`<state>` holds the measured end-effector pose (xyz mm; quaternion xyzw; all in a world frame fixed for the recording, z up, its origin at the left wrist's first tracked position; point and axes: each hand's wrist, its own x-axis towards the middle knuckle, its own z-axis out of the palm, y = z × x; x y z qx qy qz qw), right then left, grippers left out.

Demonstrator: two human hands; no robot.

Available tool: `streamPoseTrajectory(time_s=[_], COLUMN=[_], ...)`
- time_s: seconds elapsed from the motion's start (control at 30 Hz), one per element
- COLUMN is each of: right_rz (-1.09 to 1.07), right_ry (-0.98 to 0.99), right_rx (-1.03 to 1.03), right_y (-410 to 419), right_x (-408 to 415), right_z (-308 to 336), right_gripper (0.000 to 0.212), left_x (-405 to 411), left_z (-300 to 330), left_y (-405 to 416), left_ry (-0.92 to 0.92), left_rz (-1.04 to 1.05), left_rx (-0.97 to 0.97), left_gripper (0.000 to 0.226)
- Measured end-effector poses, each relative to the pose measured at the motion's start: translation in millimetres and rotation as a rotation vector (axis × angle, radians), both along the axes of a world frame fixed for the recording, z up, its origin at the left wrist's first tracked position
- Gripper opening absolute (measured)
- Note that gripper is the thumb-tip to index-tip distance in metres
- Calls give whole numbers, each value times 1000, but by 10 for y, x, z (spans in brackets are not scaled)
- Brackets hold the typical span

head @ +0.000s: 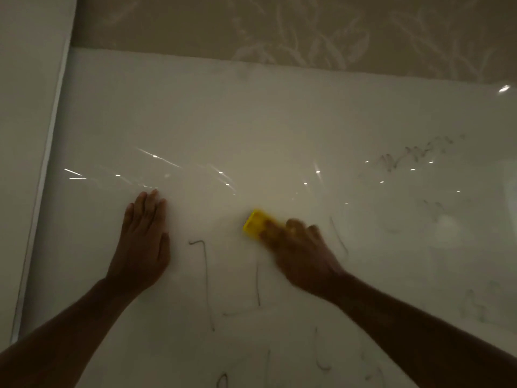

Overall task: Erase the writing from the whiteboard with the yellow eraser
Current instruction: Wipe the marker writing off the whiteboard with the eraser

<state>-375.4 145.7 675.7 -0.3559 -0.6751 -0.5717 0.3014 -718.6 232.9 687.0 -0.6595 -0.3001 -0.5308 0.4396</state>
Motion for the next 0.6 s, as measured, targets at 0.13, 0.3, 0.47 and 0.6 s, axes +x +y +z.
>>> streamPoseTrajectory(time_s=[0.13, 0.3, 0.47, 0.6], right_rz=[42, 91, 30, 86], right_ry=[994, 602, -325, -349], right_rx=[113, 99, -136, -56], right_y=[69, 78, 147, 181], right_x=[262, -522, -856, -802], right_z=[334, 92, -513, -126], right_gripper=[69, 67, 60, 56], left_x=[-14, 11, 4, -5], left_z=[-82, -115, -197, -251], left_y=[-10, -30, -44, -28], left_ry=[-47, -77, -92, -84], left_rz=[71, 60, 54, 59], left_rx=[-21, -60, -41, -42], left_gripper=[63, 63, 57, 57])
